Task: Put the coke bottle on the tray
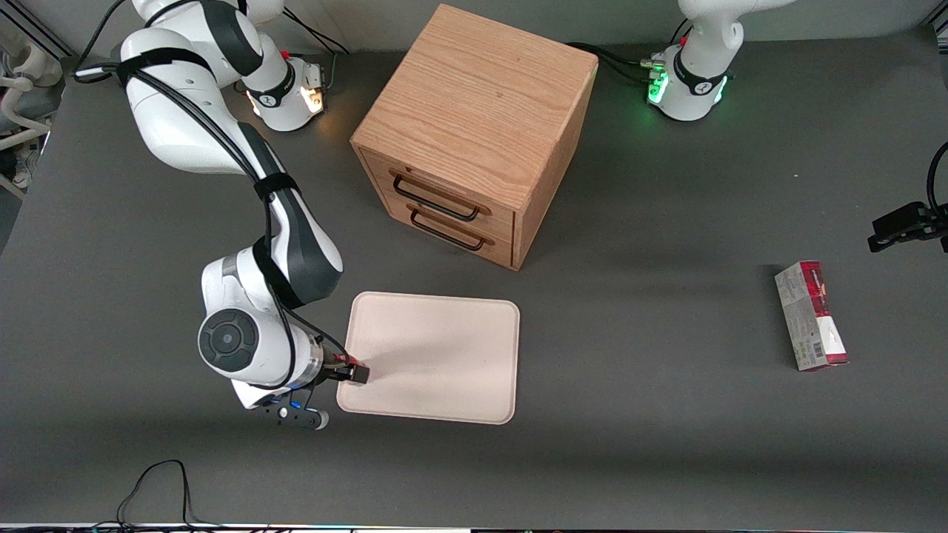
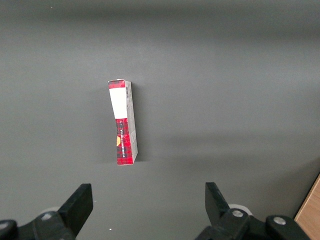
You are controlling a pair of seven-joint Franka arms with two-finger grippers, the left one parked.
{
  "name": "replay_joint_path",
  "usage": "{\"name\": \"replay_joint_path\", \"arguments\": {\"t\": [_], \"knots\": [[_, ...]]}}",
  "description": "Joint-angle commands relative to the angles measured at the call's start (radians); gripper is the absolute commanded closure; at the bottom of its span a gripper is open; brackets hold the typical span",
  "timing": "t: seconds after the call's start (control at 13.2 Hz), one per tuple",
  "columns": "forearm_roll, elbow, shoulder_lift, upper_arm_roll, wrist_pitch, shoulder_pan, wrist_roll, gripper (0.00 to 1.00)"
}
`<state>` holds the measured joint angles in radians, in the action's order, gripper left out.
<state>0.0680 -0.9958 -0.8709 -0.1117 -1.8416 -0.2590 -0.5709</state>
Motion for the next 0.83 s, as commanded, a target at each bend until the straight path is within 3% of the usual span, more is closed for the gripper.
{"name": "replay_joint_path", "arguments": {"t": [0.0, 0.3, 0.45, 0.6, 0.76], "knots": [[0.018, 0.028, 0.007, 0.012, 0.015, -0.013, -0.018, 0.0], [0.006, -0.016, 0.105, 0.018, 0.145, 0.033, 0.099, 0.0], [-0.01, -0.171, 0.244, 0.017, 0.157, 0.094, 0.211, 0.0], [-0.071, -0.336, 0.398, 0.021, 0.154, 0.165, 0.34, 0.0], [-0.076, -0.456, 0.524, 0.023, 0.154, 0.211, 0.403, 0.0]]}}
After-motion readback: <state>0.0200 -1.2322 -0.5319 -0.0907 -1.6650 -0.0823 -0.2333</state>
